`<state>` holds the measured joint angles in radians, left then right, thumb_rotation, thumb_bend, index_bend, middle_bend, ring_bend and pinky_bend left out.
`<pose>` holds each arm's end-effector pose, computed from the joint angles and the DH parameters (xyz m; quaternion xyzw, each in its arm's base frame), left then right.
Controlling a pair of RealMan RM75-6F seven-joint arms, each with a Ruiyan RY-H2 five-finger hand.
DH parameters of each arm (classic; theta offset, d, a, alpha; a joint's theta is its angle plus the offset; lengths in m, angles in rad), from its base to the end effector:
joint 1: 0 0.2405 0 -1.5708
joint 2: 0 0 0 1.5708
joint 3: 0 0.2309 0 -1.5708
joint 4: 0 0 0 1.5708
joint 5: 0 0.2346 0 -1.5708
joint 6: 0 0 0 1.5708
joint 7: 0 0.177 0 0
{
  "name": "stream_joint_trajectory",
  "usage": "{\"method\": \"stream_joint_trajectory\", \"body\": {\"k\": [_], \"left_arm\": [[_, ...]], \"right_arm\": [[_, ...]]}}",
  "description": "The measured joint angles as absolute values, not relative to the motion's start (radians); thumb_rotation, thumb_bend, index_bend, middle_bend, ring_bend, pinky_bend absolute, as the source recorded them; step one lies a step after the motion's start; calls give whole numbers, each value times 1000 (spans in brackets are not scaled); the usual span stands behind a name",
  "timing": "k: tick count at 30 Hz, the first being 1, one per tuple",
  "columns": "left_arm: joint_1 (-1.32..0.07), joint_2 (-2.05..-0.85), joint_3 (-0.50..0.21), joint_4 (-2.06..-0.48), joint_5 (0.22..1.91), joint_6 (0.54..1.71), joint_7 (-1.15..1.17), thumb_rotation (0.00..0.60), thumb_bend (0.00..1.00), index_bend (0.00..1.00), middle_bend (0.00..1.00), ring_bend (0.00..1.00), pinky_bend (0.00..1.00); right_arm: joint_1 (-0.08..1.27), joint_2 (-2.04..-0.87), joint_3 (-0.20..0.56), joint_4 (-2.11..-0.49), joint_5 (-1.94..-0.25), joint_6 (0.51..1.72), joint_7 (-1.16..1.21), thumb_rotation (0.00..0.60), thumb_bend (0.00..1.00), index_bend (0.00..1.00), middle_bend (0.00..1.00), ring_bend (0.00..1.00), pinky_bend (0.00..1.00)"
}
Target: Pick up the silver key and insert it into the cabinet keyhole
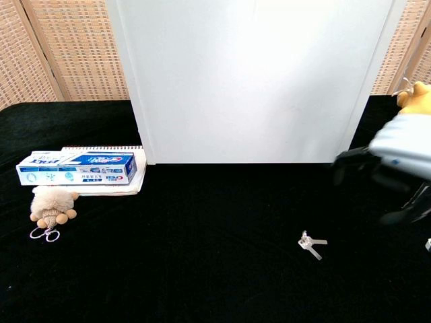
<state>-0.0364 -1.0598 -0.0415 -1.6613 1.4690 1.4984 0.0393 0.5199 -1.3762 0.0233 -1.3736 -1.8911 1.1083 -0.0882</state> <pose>-0.3081 0.1971 0.1414 -0.5837 -0.3920 -0.3569 0.6150 -0.1816 -0.2856 -0.0202 0.8477 -0.1776 0.3705 0.3354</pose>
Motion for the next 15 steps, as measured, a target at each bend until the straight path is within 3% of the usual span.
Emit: {"method": "stream_joint_trajectory", "body": {"k": [15], "left_arm": [[-47, -1069, -44, -1655, 1449, 1476, 53, 600, 0, 0, 0, 0, 0]], "right_arm": [[628, -1564, 21, -1258, -1819, 944, -127, 600, 494, 492, 878, 857, 1000]]}}
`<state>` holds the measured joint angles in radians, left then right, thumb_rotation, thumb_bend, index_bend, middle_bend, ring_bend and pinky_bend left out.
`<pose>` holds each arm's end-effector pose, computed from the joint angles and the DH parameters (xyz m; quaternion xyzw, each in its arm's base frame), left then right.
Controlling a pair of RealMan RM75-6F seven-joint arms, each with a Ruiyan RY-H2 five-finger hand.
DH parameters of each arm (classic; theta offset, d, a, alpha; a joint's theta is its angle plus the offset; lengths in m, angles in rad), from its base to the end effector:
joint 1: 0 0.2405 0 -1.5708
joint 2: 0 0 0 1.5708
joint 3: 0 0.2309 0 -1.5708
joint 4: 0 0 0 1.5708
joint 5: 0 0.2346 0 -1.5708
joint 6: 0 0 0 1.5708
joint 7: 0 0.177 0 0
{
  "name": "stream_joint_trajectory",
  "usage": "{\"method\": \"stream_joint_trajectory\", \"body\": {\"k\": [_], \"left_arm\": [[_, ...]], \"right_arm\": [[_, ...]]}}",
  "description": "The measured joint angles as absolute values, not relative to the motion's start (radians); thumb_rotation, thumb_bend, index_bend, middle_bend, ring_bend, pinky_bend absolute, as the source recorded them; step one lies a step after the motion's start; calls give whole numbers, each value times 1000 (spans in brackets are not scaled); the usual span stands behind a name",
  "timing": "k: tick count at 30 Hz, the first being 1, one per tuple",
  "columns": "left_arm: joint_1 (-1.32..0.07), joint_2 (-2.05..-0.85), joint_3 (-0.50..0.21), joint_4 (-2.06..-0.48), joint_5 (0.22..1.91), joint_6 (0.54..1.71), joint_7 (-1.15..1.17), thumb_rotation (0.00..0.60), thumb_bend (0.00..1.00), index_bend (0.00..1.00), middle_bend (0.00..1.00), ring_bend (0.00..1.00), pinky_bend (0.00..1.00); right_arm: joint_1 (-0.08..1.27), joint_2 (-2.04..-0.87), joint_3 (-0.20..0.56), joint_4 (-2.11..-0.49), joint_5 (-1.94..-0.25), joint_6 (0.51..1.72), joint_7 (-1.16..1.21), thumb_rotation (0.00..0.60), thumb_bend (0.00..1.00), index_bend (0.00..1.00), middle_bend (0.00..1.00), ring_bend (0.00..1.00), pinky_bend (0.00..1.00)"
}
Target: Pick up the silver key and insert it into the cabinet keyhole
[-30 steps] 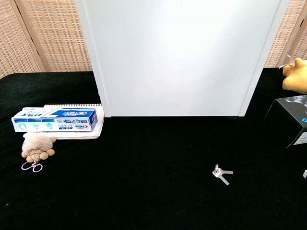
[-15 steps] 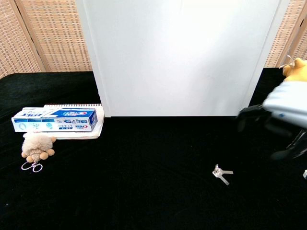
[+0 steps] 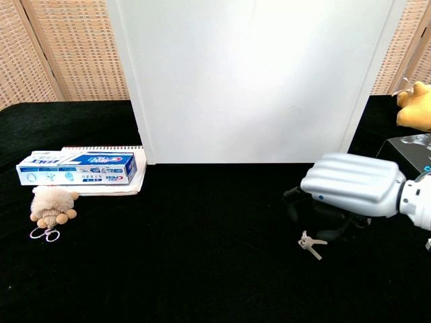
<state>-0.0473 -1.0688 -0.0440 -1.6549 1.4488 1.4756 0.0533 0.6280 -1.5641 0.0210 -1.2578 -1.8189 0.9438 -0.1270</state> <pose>-0.3111 0.2008 0.1375 -0.5856 -0.3961 -0.3473 0.6161 -0.1601 -0.2966 -0.0873 0.8763 -0.1829 0.3316 0.2976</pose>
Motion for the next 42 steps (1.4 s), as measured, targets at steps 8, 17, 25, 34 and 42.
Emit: {"method": "stream_joint_trajectory", "body": {"k": [8, 17, 25, 34, 42], "left_arm": [[-51, -1073, -43, -1652, 1444, 1470, 61, 600, 0, 0, 0, 0, 0], [-53, -1074, -44, -1652, 1440, 1466, 63, 600, 0, 0, 0, 0, 0], [-54, -1074, -44, -1652, 1439, 1466, 63, 600, 0, 0, 0, 0, 0], [-55, -1072, -43, -1651, 1437, 1465, 58, 600, 0, 0, 0, 0, 0], [-56, -1072, -43, -1651, 1436, 1465, 59, 600, 0, 0, 0, 0, 0]], "right_arm": [[642, -1628, 17, -1197, -1762, 907, -189, 600, 542, 502, 878, 857, 1000], [645, -1667, -9, -1149, -1736, 902, -213, 600, 541, 547, 876, 856, 1000], [646, -1686, -19, -1125, -1734, 927, -217, 600, 544, 538, 876, 856, 1000], [653, -1704, -36, -1087, -1736, 942, -254, 600, 552, 551, 876, 857, 1000], [658, -1715, -48, -1064, -1738, 956, -269, 600, 560, 557, 876, 856, 1000]]}}
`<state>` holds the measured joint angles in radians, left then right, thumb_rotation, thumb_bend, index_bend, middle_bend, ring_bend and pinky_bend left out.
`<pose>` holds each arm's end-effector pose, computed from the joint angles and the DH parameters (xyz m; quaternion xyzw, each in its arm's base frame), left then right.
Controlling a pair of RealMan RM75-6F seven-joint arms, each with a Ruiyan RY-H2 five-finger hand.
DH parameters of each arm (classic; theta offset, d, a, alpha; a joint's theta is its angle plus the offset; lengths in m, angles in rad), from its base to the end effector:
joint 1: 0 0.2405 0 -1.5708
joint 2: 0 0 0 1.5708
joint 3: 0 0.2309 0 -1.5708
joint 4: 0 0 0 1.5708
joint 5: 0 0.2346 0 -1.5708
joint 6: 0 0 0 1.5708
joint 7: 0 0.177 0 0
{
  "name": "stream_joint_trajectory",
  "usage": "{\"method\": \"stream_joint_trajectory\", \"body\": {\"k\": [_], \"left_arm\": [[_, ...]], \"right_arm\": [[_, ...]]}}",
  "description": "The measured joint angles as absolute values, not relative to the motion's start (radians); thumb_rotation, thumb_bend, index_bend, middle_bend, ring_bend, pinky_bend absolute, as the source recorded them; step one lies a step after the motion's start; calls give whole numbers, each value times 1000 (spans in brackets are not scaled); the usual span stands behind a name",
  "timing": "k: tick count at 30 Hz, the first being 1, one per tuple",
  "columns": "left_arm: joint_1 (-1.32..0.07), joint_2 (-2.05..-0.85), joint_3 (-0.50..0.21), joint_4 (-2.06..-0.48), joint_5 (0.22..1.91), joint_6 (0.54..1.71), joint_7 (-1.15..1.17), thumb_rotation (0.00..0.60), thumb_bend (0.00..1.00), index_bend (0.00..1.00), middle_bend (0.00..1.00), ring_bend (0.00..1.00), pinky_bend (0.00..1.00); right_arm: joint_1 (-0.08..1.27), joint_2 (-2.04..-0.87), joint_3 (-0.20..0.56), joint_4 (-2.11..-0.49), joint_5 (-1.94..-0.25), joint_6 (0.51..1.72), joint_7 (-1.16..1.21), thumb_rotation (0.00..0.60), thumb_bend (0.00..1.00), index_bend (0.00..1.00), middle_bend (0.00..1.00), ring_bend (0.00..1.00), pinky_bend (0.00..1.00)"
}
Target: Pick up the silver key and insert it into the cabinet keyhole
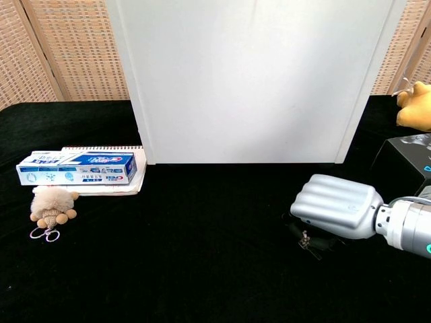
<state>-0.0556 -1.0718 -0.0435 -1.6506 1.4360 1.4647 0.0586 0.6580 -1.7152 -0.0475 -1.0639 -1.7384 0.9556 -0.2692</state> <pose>-0.3129 0.2030 0.1361 -0.5865 -0.3979 -0.3423 0.6169 -0.1785 -0.2995 -0.1225 0.8924 -0.1272 0.2814 0.3290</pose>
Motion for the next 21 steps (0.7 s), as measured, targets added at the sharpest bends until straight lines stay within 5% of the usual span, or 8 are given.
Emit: {"method": "stream_joint_trajectory", "body": {"k": [21], "left_arm": [[-56, -1068, -44, -1650, 1435, 1466, 49, 600, 0, 0, 0, 0, 0]], "right_arm": [[668, -1730, -64, -1051, -1719, 967, -279, 600, 628, 625, 876, 856, 1000]]}}
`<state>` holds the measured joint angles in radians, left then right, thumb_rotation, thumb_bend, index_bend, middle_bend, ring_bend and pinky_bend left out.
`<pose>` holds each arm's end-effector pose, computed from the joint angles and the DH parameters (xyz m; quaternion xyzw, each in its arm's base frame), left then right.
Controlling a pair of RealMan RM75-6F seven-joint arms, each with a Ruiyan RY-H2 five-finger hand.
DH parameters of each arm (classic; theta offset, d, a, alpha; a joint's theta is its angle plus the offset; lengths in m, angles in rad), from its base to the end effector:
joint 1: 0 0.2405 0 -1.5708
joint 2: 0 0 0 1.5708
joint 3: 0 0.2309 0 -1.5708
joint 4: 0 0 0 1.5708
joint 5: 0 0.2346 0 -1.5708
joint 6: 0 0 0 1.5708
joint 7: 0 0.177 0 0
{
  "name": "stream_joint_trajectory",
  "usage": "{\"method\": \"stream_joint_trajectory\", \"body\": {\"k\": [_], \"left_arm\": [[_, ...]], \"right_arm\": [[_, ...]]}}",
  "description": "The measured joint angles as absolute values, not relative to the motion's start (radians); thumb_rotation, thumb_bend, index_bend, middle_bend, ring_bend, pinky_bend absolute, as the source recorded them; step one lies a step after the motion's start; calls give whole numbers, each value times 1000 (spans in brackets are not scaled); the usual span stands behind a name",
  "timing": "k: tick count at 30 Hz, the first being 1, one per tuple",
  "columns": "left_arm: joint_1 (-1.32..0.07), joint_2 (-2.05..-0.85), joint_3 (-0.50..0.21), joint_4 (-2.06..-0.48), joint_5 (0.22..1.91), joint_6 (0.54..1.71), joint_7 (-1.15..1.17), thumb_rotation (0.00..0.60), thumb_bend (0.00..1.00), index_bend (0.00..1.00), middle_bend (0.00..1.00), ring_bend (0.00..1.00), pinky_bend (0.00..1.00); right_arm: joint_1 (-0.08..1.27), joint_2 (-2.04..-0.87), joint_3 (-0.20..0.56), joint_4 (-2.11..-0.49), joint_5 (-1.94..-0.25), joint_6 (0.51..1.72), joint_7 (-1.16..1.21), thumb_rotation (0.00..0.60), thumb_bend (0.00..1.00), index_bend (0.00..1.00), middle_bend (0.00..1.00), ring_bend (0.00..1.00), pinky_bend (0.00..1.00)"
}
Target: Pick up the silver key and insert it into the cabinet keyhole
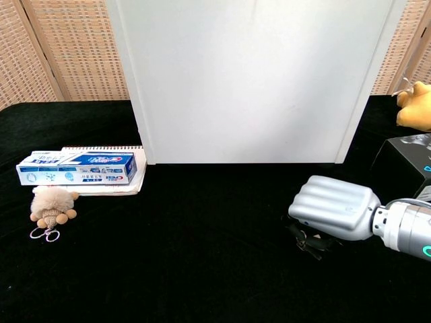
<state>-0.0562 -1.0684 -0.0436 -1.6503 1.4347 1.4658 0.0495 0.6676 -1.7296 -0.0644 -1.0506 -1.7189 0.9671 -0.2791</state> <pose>-0.3133 0.2032 0.1375 -0.5848 -0.3991 -0.3443 0.6166 -0.1782 -0.2989 -0.1256 0.8927 -0.1239 0.2805 0.3302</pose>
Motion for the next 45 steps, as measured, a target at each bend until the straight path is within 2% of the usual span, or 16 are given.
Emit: {"method": "stream_joint_trajectory", "body": {"k": [13, 25, 34, 45], "left_arm": [[-59, -1069, -43, -1650, 1433, 1462, 52, 600, 0, 0, 0, 0, 0], [-58, -1066, -41, -1651, 1438, 1462, 42, 600, 0, 0, 0, 0, 0], [-55, -1058, -38, -1655, 1446, 1469, 26, 600, 0, 0, 0, 0, 0], [-59, -1055, -37, -1653, 1449, 1461, 13, 600, 0, 0, 0, 0, 0]], "right_arm": [[671, -1702, -71, -1082, -1749, 1032, -281, 600, 634, 660, 878, 856, 1000], [685, -1604, -52, -1227, -1795, 1116, -326, 600, 635, 694, 878, 856, 1000], [701, -1466, 19, -1440, -1772, 1136, -402, 600, 636, 705, 878, 857, 1000], [728, -1255, 158, -1713, -1696, 1137, -525, 600, 637, 717, 878, 856, 1000]]}}
